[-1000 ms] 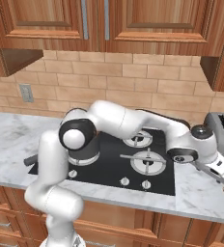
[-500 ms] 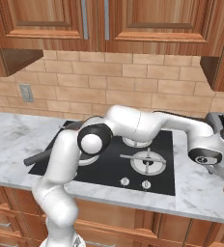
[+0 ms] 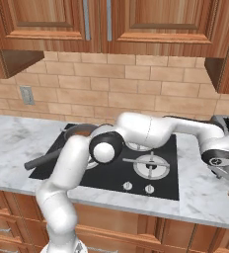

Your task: Pick up the sugar cube(s) and place them in the saucepan with hot chocolate.

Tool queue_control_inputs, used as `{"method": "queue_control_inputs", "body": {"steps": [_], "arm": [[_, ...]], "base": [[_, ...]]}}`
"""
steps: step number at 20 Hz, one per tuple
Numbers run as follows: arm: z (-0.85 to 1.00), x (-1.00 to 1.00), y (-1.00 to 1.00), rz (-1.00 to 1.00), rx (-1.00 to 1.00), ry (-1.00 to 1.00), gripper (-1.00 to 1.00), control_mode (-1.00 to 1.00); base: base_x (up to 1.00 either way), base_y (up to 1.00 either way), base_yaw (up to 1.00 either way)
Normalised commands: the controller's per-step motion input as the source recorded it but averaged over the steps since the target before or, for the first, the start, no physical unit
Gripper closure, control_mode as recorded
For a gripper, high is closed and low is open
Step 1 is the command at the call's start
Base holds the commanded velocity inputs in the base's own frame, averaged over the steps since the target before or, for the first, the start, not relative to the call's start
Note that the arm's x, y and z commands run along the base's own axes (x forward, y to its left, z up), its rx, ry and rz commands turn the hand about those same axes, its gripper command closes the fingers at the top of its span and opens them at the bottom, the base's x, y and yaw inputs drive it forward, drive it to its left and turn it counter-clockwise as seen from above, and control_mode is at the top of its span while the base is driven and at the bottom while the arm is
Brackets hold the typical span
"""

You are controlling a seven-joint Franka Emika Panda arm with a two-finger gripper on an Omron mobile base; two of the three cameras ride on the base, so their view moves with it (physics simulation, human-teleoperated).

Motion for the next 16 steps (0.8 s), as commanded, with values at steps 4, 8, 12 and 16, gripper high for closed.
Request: {"method": "queue_control_inputs", "body": {"steps": [4,8,12,16], "arm": [[-0.31,0.17,-0.04,0.0,0.0,0.02,-1.0,-1.0],[-0.23,0.14,-0.13,0.0,-0.01,0.01,-1.0,-1.0],[-0.17,0.06,-0.2,0.0,-0.02,0.01,-1.0,-1.0],[-0.15,0.22,-0.21,0.0,-0.06,0.01,-1.0,-1.0]], "base": [[0.0,0.0,0.0],[0.0,0.0,0.0],[0.0,0.0,0.0],[0.0,0.0,0.0]]}}
